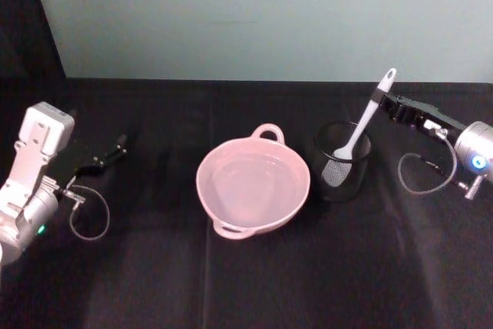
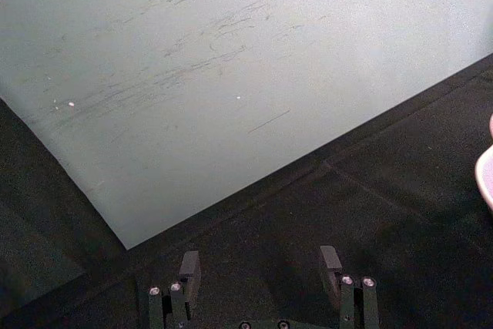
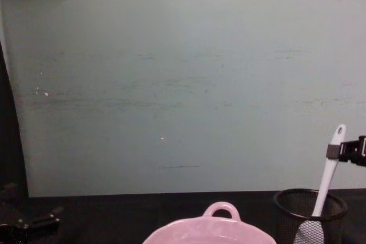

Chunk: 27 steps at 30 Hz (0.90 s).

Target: Use the one hand to pick up the spoon and stir the clear water in the bowl.

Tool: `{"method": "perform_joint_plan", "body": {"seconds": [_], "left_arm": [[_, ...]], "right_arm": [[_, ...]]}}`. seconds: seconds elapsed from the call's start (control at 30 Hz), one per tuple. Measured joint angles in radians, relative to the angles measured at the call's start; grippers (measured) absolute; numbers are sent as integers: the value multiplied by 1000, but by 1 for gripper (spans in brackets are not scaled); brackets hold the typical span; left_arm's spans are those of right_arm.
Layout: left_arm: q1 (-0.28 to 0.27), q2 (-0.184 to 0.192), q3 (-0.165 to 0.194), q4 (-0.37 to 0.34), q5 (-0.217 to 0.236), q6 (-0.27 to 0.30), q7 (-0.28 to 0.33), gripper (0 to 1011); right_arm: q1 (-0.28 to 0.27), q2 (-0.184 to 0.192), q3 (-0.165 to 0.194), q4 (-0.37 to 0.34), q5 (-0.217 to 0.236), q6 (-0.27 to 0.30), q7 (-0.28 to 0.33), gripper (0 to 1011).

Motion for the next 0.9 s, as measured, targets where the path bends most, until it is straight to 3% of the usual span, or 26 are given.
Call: {"method": "perform_joint_plan", "body": {"seconds": [0.3,0.4,0.63,0.77,0.9], "left_arm": [[0,0,0,0,0,0,0,1011],[0,0,0,0,0,0,0,1011],[0,0,0,0,0,0,0,1011],[0,0,0,0,0,0,0,1011],[0,0,0,0,0,0,0,1011]], "right_arm": [[-3,75,-15,-112,-63,-57,13,118],[-1,117,-8,-181,-93,-72,22,118],[15,171,5,-285,-140,-91,48,117],[34,185,8,-330,-160,-94,64,118],[69,181,-20,-360,-189,-96,98,117]]}}
